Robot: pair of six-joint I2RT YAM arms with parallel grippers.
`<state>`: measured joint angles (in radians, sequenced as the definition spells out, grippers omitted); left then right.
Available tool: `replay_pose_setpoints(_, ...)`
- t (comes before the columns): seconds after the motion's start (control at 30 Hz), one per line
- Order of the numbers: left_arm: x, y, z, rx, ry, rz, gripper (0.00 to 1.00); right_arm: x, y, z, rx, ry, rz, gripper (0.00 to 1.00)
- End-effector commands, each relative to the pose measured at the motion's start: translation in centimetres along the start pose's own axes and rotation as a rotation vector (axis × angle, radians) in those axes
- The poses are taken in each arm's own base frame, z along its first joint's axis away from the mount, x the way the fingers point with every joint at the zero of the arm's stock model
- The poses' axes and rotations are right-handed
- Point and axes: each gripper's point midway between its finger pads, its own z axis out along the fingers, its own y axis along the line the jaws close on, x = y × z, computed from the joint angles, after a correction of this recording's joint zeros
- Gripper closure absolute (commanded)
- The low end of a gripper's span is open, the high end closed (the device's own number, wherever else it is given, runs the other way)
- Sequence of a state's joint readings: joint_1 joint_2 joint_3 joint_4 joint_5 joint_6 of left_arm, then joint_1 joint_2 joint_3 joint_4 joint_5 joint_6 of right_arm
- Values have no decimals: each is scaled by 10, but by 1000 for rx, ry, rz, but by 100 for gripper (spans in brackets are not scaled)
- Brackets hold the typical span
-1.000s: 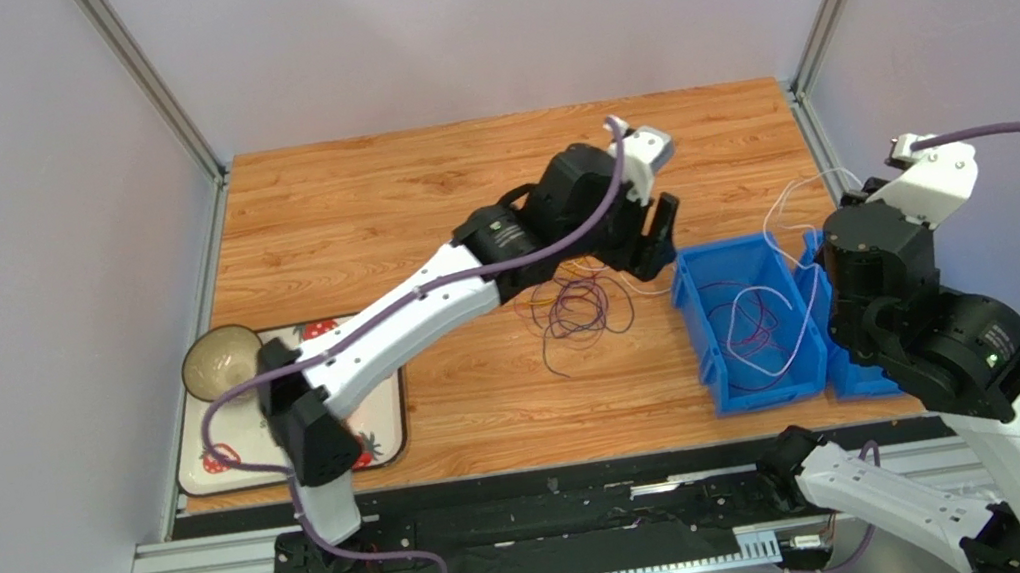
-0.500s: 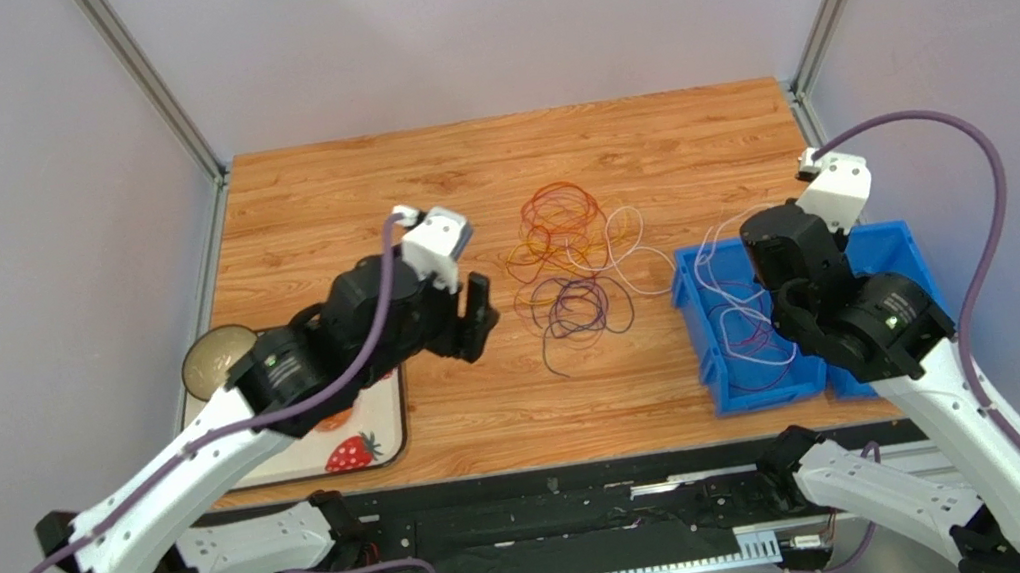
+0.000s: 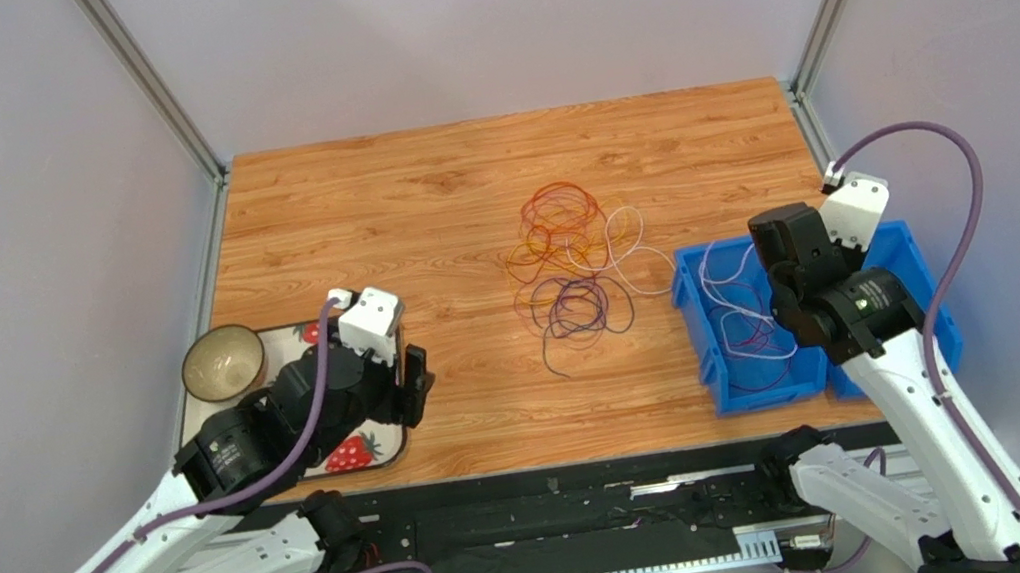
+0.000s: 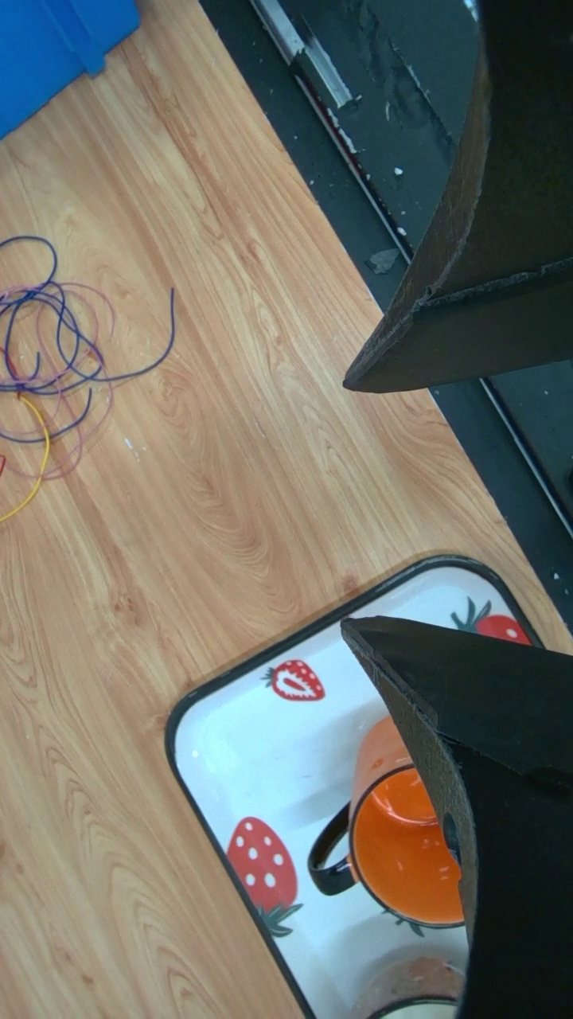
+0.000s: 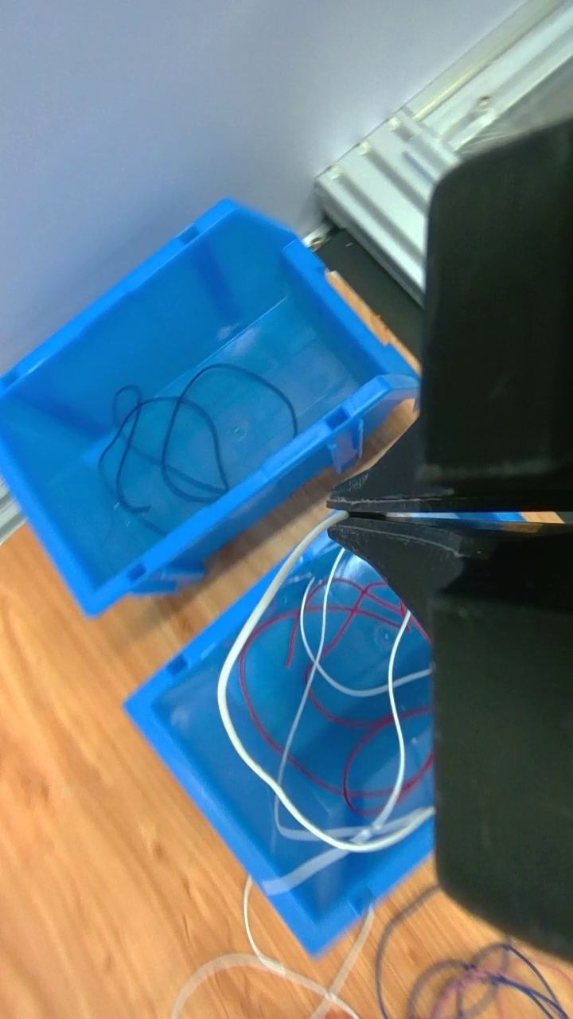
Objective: Untangle the cables
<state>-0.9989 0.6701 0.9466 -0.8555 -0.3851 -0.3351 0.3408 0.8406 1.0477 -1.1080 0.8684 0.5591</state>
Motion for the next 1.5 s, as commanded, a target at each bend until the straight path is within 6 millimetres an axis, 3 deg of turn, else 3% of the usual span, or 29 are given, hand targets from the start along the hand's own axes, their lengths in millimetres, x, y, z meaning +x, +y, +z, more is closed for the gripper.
replay_pose_setpoints(0.0,3,8,-3,-30,-22,-29,22,16,6,21,22,89,61,100)
replay_pose_setpoints(0.17,2,11,-7,-39,-7,-14,22,39,42,33,-77,208,98,100)
replay_pose_setpoints(0.33,2,14,-11,-48,-21,-26,22,54,54,47,-52,260,81,100)
replay_pose_setpoints(0.67,14,10,1,-46,23,-8,23,89,72,74,-12,331,60,100)
replay_pose_setpoints(0.8,14,10,2,-48,28,-5,23,103,68,78,19,357,48,100)
replay_pose_setpoints(0.87,14,10,1,-46,22,-8,23,100,65,75,14,351,52,98)
replay_pose_setpoints(1.0,13,11,0,-46,16,-10,23,72,57,62,-9,291,79,68)
replay_pose_setpoints(1.1,13,10,0,-44,17,-10,23,41,53,45,-49,241,93,58)
replay_pose_setpoints(1.27,10,10,-2,-42,18,-12,24,0,47,17,-134,168,120,54)
replay_pose_setpoints(1.47,6,10,-7,-36,3,-32,25,-6,69,3,-311,139,147,60)
